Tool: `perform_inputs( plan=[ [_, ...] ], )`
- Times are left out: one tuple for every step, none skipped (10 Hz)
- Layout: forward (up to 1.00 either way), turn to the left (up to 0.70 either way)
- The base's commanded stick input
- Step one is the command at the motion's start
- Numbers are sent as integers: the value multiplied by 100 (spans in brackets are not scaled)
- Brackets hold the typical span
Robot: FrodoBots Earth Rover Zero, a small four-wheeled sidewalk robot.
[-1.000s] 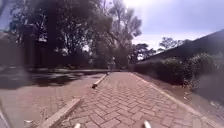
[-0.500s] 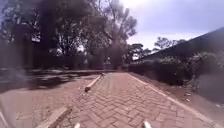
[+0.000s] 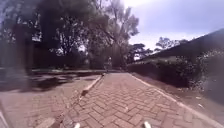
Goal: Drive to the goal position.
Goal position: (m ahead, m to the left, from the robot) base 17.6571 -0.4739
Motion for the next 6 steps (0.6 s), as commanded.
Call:
perform_inputs(
  plan=[
    [70,0],
    [70,0],
    [70,0],
    [70,0],
    [70,0],
    [70,0]
  ],
)
